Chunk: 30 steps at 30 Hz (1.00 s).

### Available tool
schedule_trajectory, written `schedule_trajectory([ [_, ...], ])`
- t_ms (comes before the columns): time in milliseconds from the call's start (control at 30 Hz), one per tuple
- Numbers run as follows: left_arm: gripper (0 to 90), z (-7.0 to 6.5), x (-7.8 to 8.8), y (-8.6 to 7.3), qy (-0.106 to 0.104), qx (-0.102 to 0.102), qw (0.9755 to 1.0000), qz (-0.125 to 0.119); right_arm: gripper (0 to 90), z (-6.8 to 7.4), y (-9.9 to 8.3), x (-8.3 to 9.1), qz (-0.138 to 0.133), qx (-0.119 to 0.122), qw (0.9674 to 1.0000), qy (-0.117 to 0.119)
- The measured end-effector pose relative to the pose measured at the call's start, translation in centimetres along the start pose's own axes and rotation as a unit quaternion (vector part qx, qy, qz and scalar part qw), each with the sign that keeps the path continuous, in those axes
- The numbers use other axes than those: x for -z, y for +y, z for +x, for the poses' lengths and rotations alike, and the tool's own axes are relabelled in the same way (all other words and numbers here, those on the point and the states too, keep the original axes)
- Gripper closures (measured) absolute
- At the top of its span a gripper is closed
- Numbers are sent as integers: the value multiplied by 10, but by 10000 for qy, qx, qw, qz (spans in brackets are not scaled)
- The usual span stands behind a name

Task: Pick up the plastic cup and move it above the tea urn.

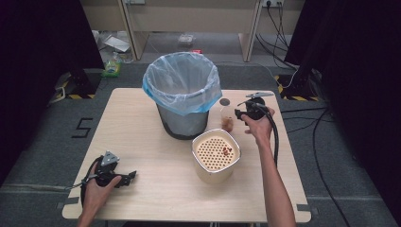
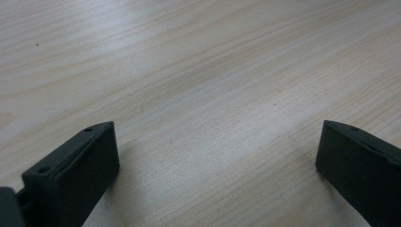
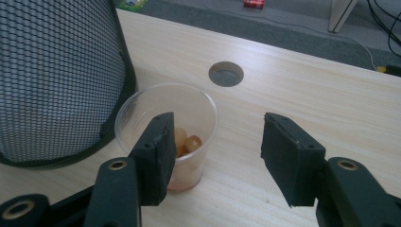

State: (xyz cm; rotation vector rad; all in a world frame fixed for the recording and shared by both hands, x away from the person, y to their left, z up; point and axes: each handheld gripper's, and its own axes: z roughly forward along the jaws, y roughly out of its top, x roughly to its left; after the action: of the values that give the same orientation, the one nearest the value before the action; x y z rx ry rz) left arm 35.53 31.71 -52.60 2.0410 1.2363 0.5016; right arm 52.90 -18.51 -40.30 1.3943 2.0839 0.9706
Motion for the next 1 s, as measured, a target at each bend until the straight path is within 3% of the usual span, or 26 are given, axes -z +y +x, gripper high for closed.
schedule_trajectory([
  [367,0,0,0,0,-1,1,10000,0,560,3,4,-36,431,34,9991,26],
  [633,0,0,0,0,0,-1,10000,0,612,2,-1,-51,702,12,9975,72],
  [833,0,0,0,0,1,1,10000,-1,776,4,-7,-60,943,2,9955,99],
  [1000,0,0,0,0,0,0,10000,1,882,7,-4,-54,727,205,9970,177],
])
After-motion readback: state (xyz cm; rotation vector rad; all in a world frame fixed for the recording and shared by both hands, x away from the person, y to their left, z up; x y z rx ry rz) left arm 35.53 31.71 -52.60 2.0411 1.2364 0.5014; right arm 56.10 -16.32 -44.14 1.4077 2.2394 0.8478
